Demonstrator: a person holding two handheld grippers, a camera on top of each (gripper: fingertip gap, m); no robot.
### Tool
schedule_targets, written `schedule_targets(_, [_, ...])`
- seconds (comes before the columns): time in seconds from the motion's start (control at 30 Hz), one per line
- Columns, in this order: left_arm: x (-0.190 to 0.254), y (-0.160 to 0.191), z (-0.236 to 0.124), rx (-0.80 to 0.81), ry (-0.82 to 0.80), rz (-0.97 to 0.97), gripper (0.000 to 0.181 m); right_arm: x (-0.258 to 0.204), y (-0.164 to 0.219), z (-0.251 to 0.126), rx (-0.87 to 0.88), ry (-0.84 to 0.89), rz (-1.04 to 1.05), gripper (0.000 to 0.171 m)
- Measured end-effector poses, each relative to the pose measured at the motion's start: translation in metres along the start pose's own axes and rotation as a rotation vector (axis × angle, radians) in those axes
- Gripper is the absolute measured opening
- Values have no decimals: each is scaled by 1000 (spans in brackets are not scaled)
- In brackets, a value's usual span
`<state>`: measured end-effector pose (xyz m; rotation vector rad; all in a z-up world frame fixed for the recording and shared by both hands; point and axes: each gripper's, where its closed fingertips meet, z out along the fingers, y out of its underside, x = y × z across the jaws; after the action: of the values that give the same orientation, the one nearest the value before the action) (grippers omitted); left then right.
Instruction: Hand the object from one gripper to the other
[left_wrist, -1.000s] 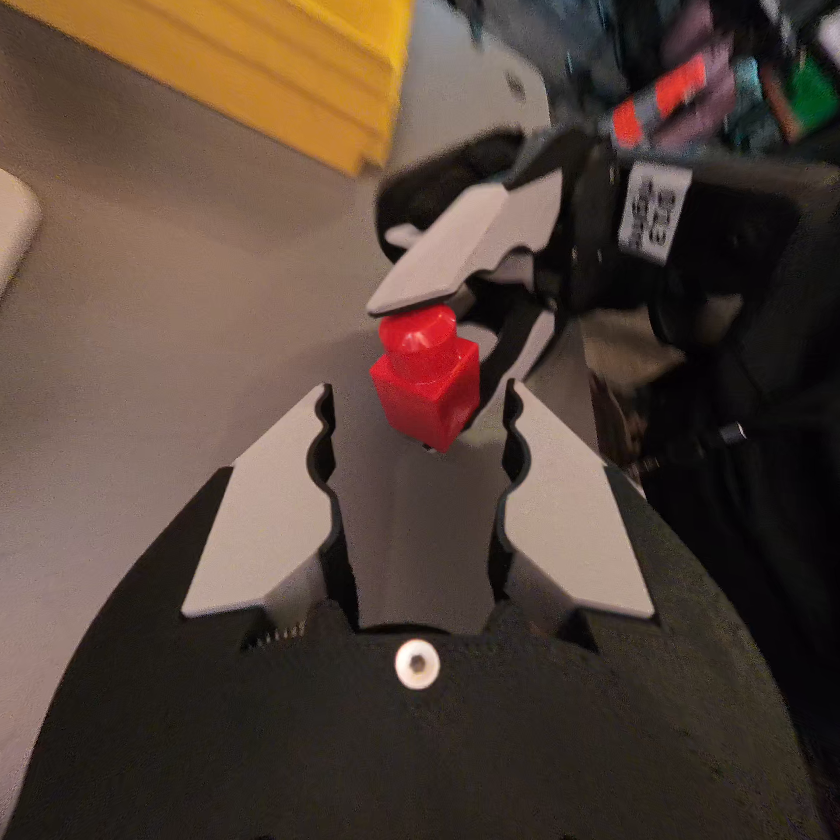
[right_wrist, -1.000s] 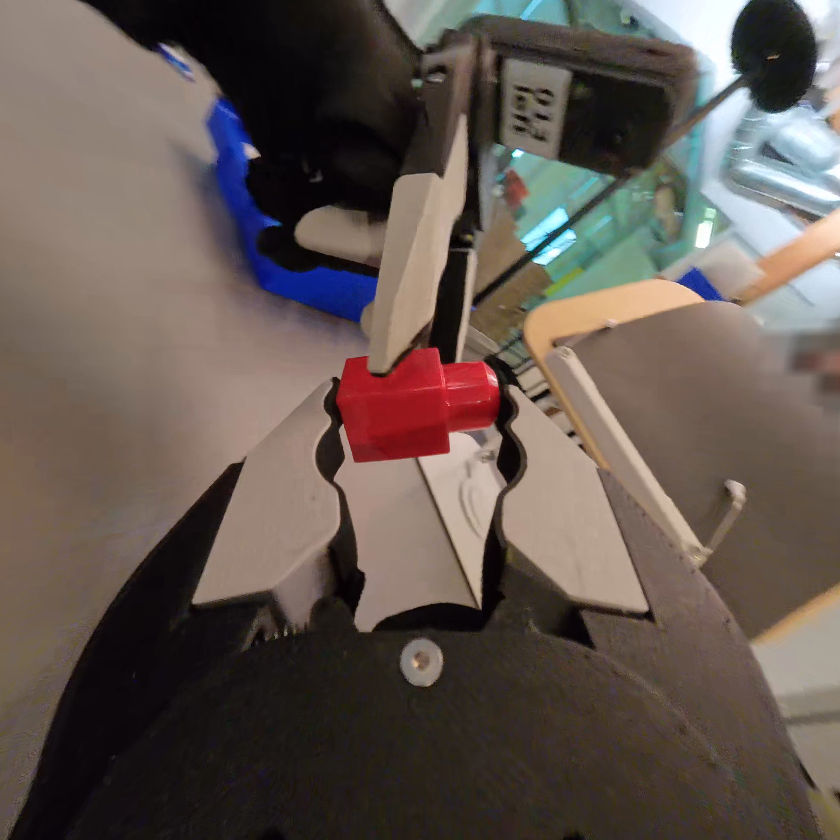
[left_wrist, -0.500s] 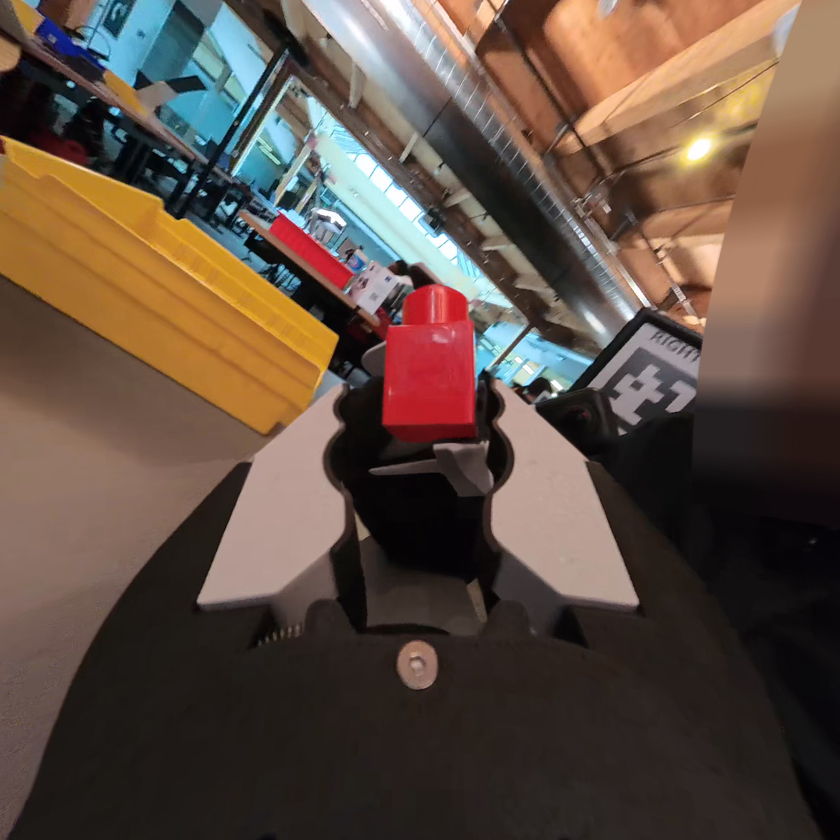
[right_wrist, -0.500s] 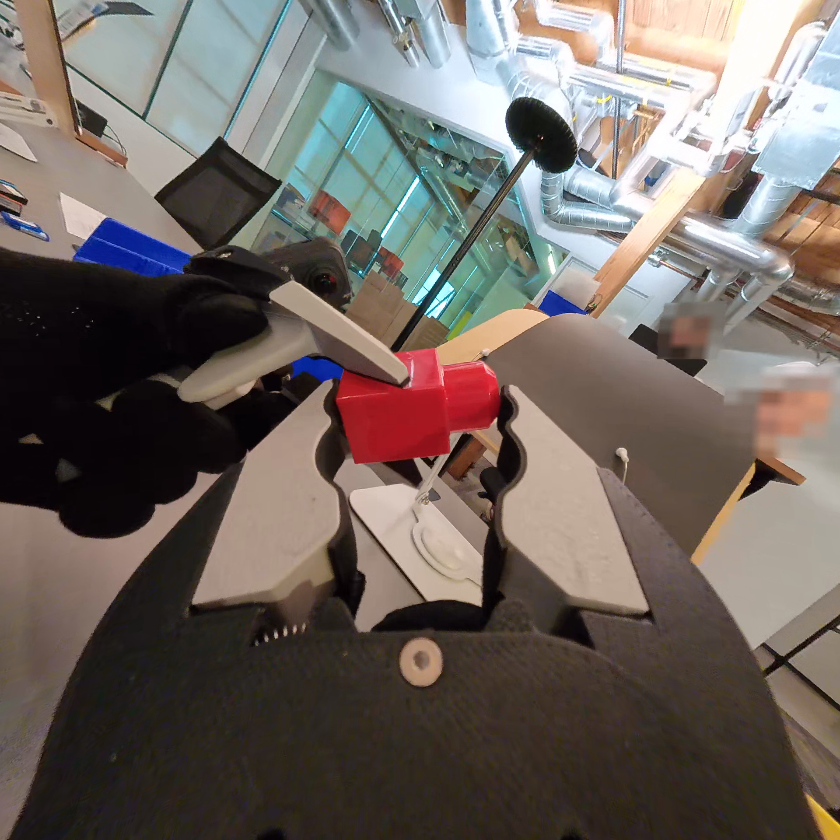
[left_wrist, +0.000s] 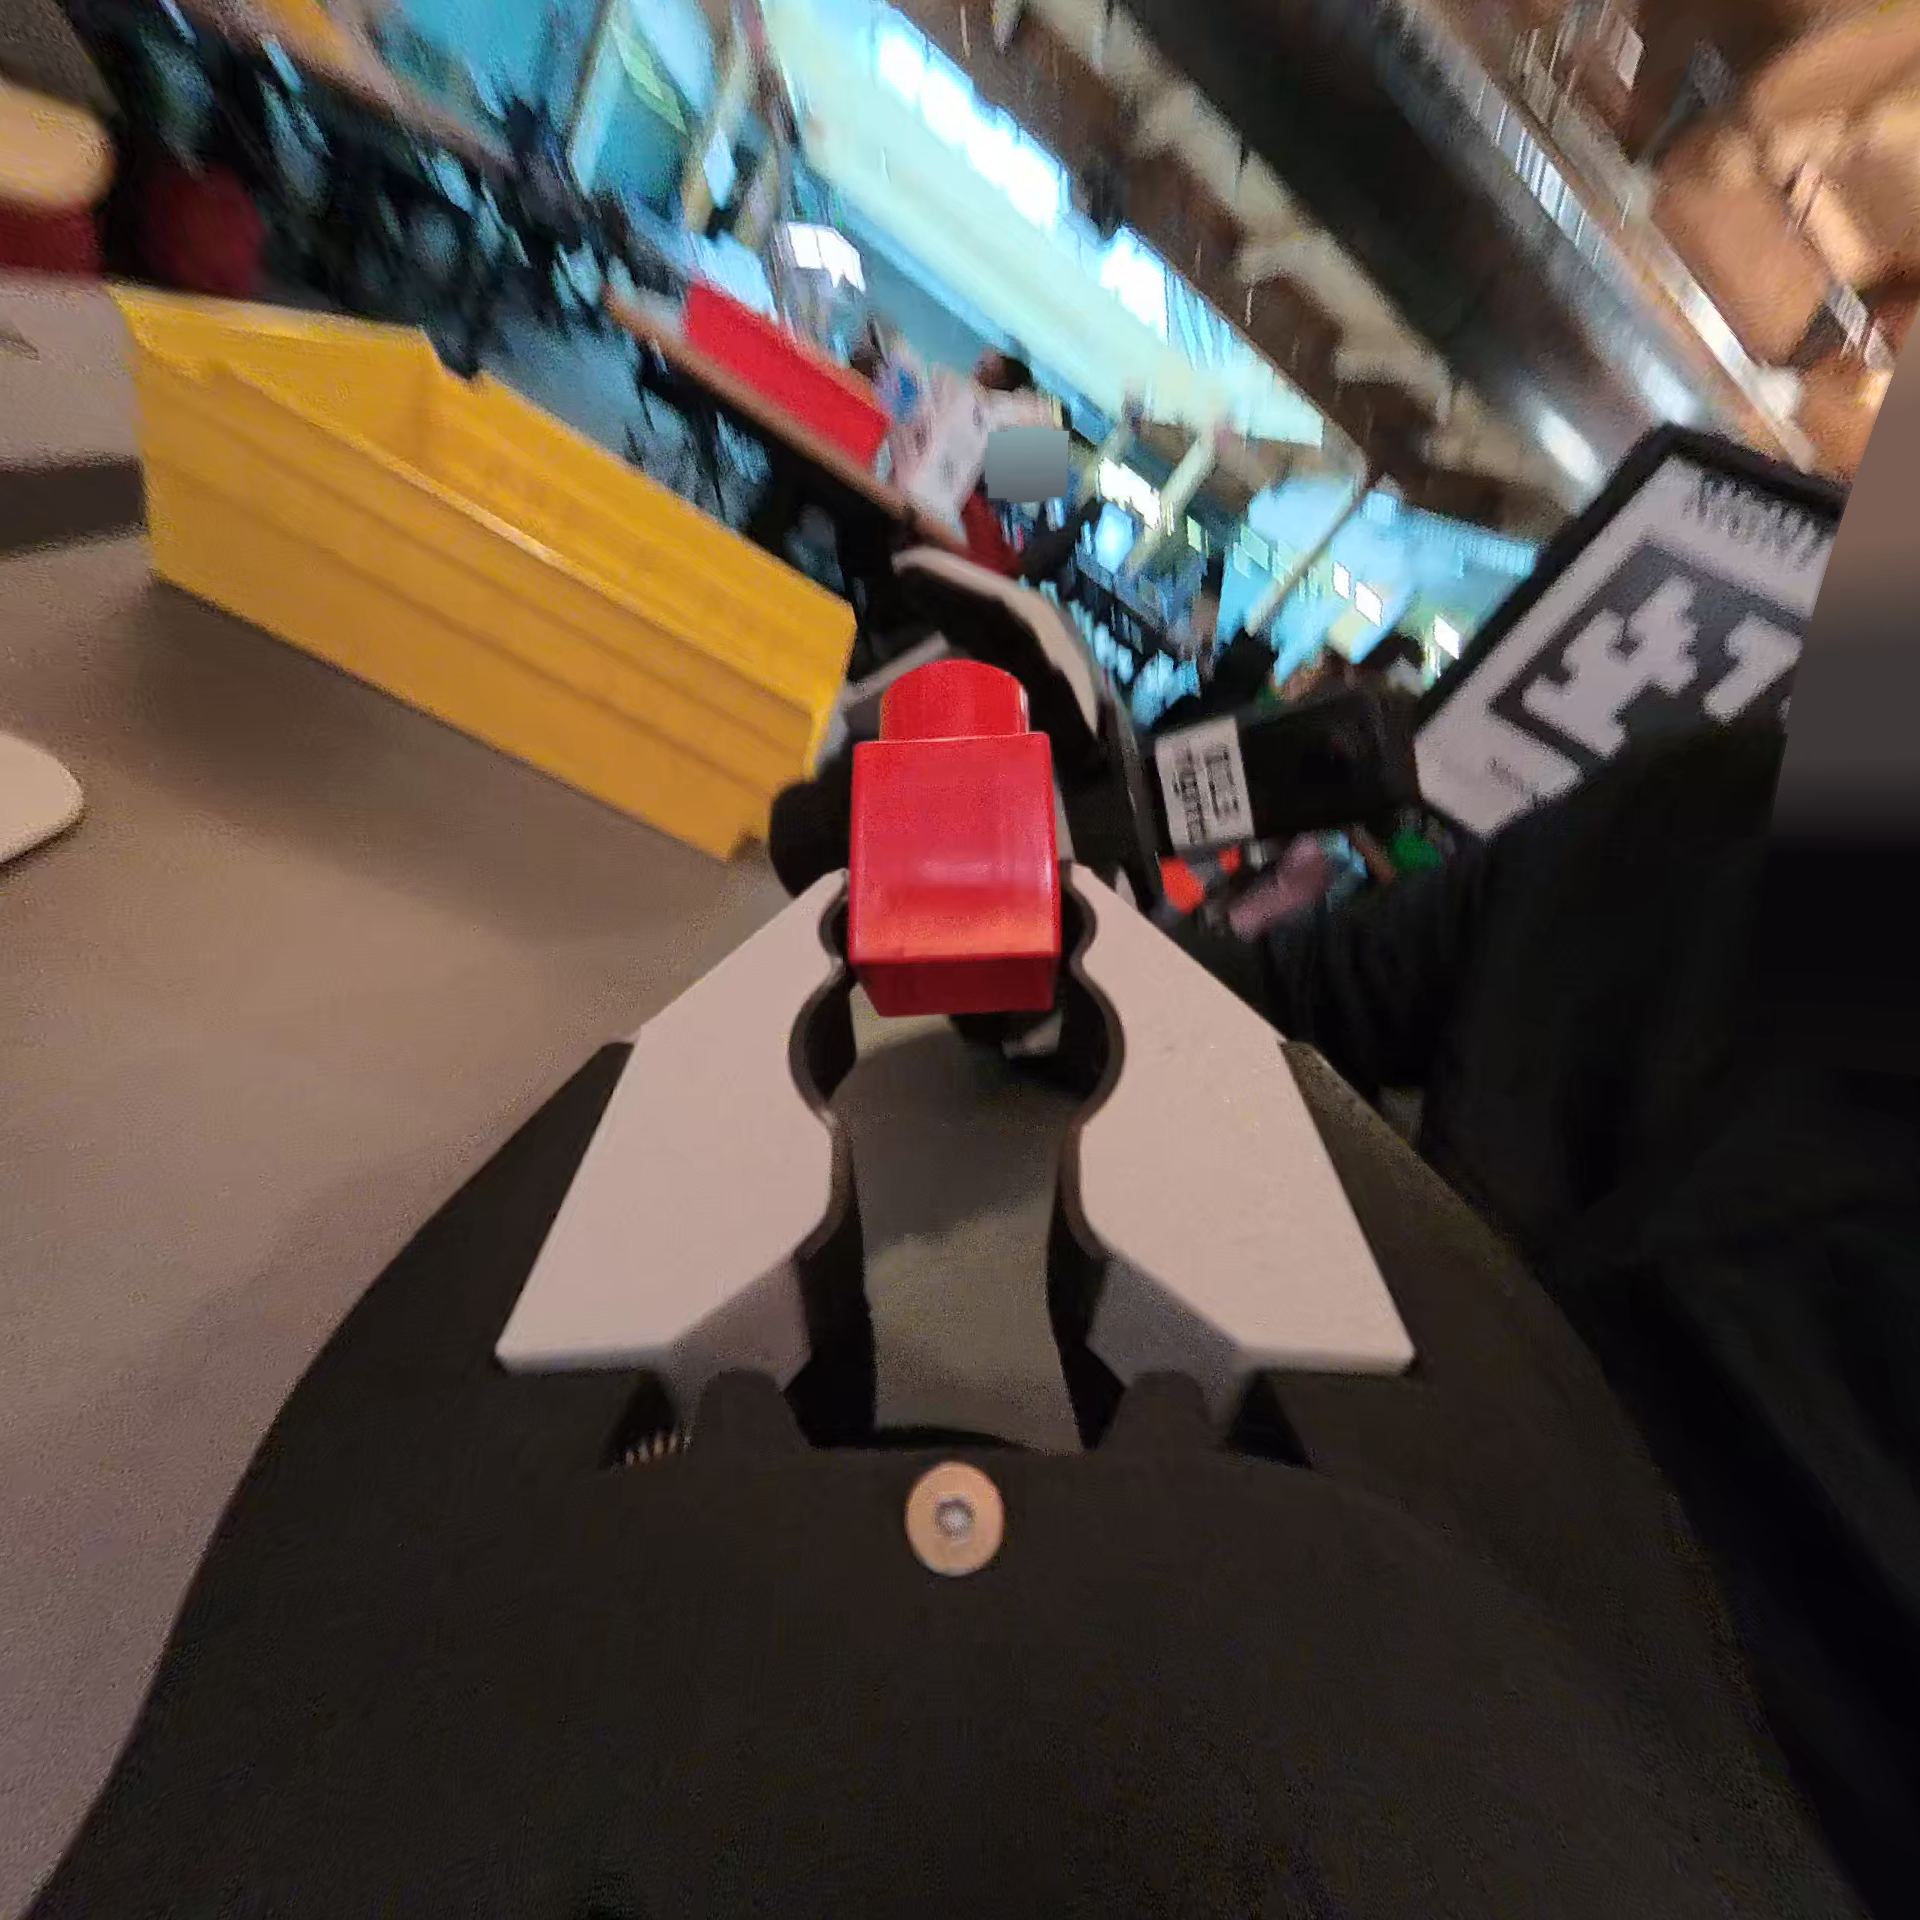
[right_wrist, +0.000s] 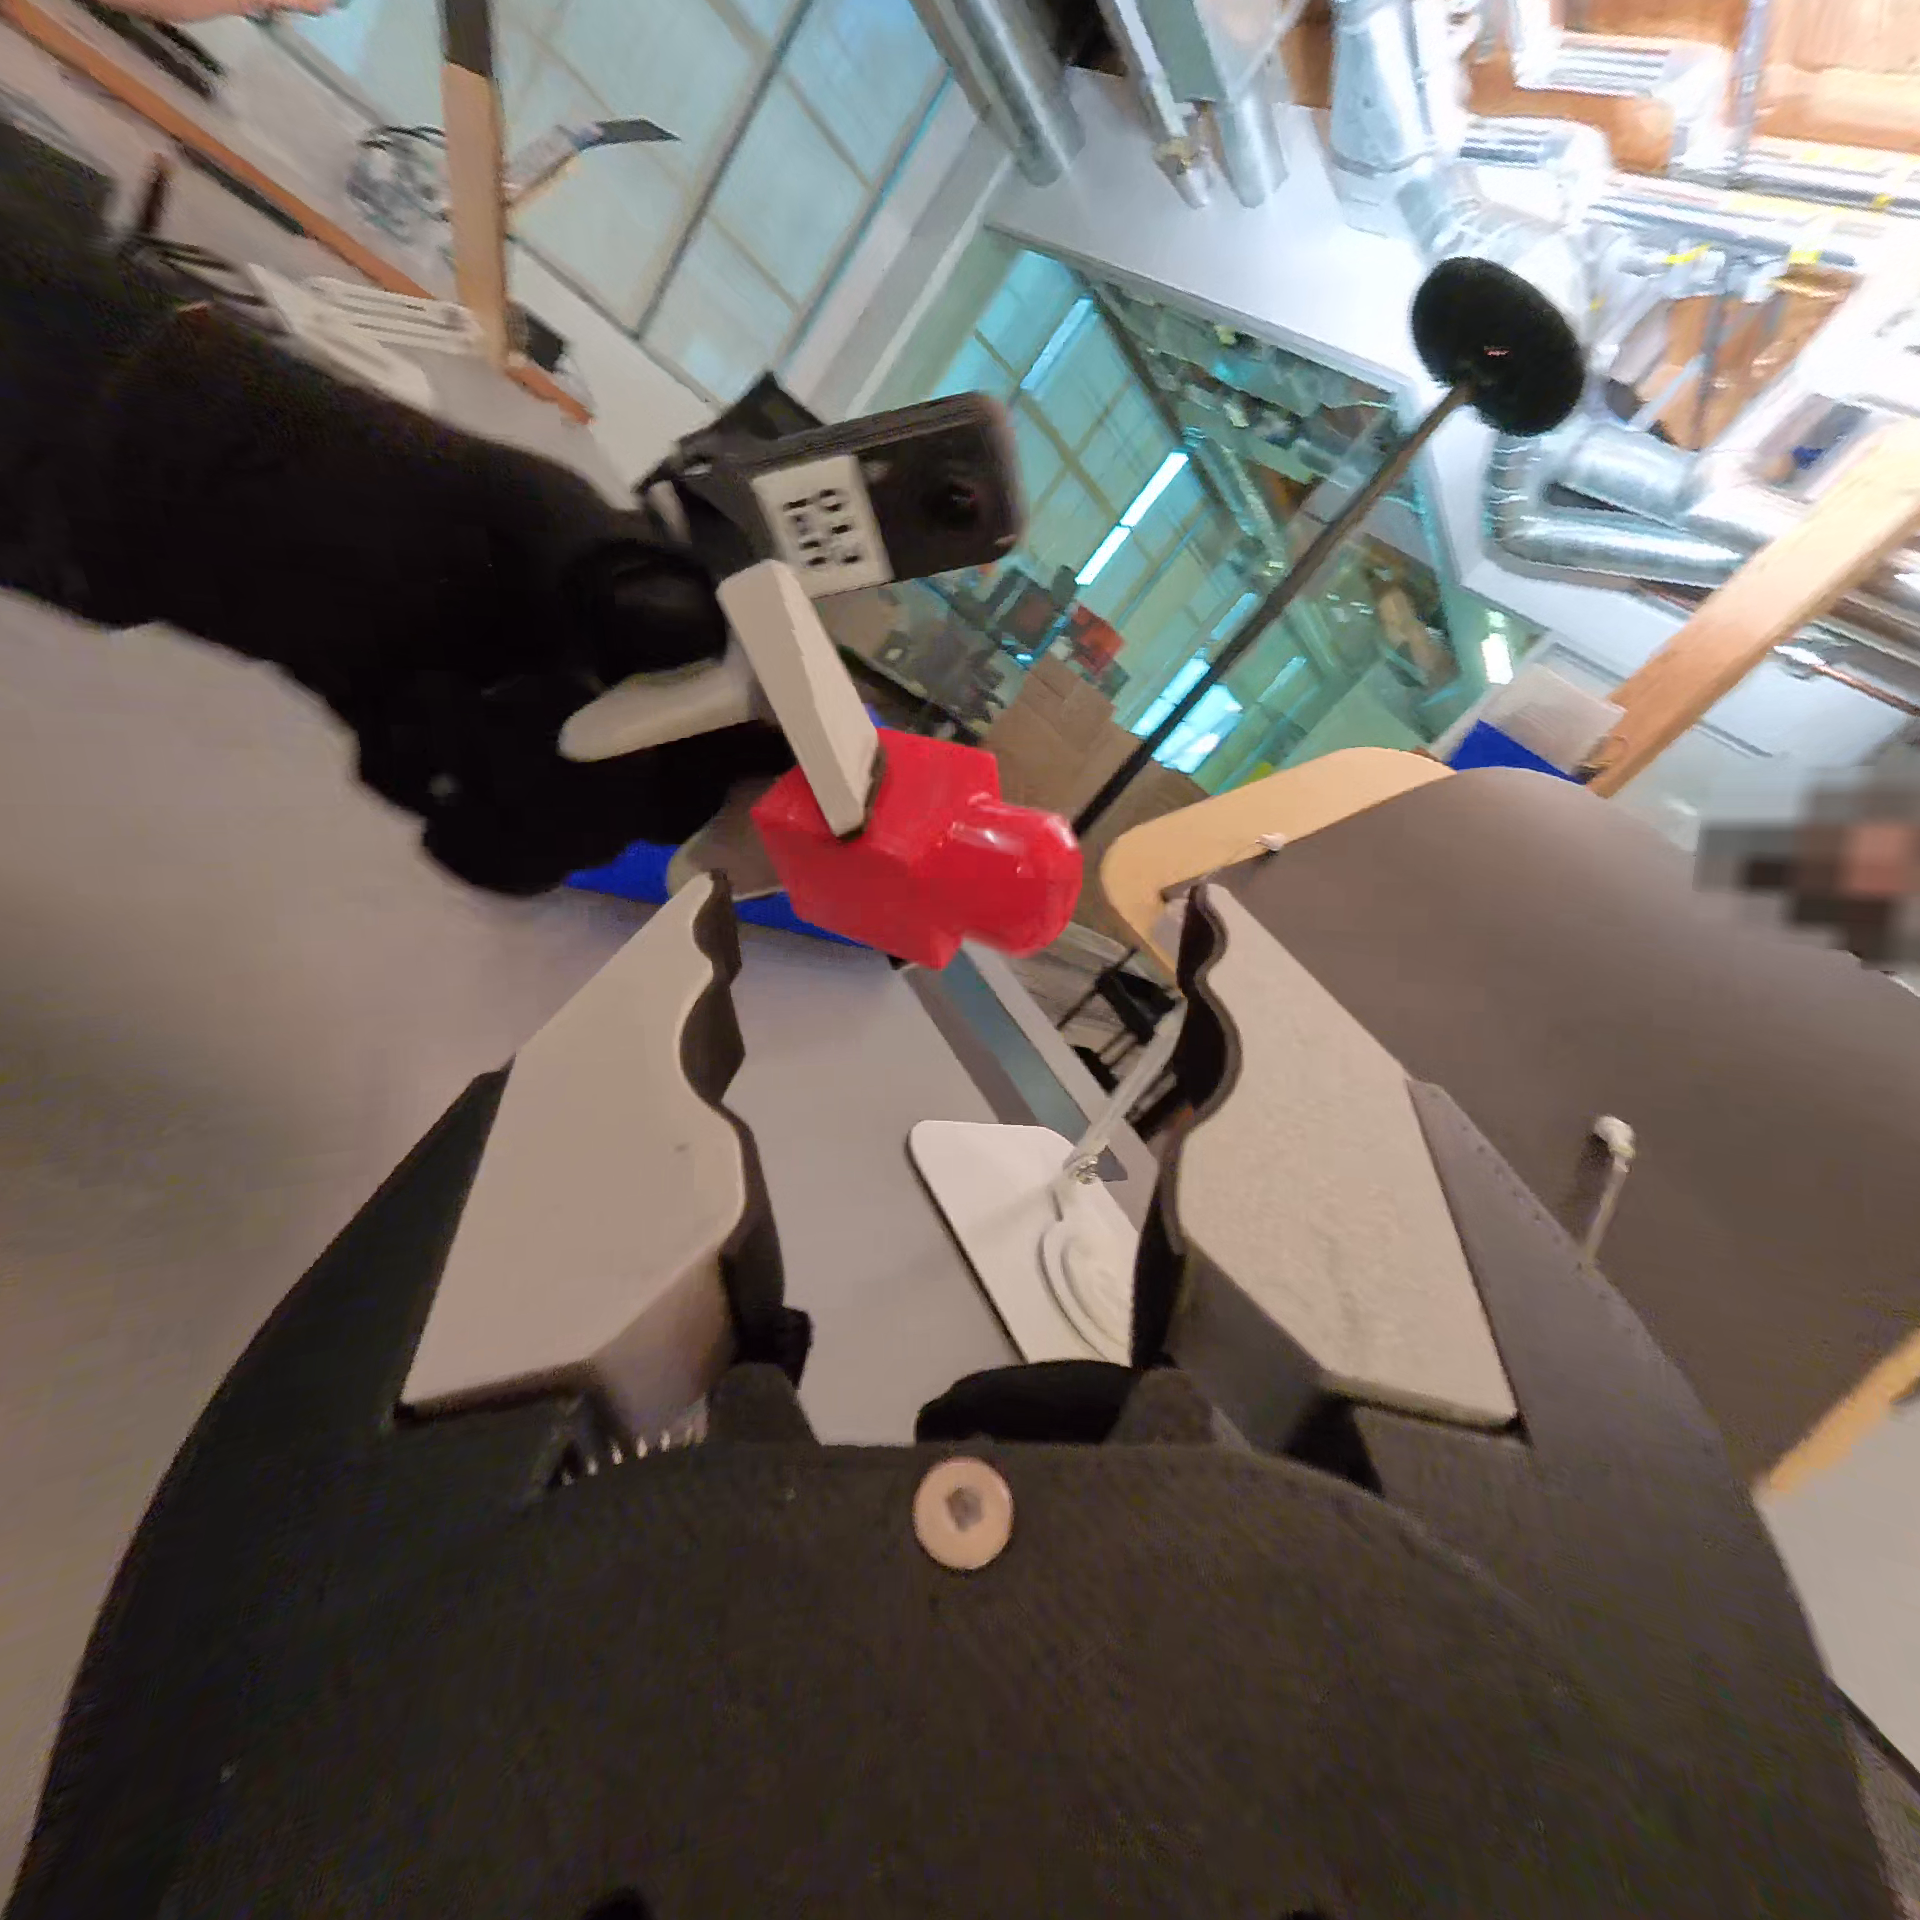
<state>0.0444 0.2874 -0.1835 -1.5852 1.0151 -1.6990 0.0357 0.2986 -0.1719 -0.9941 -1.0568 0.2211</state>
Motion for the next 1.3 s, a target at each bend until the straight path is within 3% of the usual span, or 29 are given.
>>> schedule_targets(0.07, [-6, 12, -9, -171, -54, 20, 35, -8, -1, -2, 7, -75, -3, 77])
schedule_targets(0.23, [2, 35, -27, -507, 12, 32, 35, -41, -5, -4, 7, -254, -49, 60])
schedule_targets(0.5, [15, 62, -28, -759, 117, 27, 35, -64, 3, -1, -42, -319, -143, 50])
schedule_targets(0.67, [18, 68, -25, -771, 165, 8, 35, -74, 2, -2, -49, -354, -170, 33])
schedule_targets(0.83, [14, 63, -23, -738, 151, 6, 36, -67, 5, 0, -66, -319, -152, 32])
schedule_targets(0.9, [6, 55, -20, -676, 98, 15, 44, -60, 5, 1, -55, -297, -96, 32])
schedule_targets(1.07, [-4, 13, -16, -352, -71, 146, 61, -39, -1, 0, 13, -318, 308, 31])
schedule_targets(1.17, [-5, -4, -22, -257, -242, 409, 67, -32, 3, -2, 28, -405, 623, 32])
schedule_targets(1.3, [-3, -1, -24, -372, -431, 736, 72, -27, 12, -5, 30, -492, 916, 32])
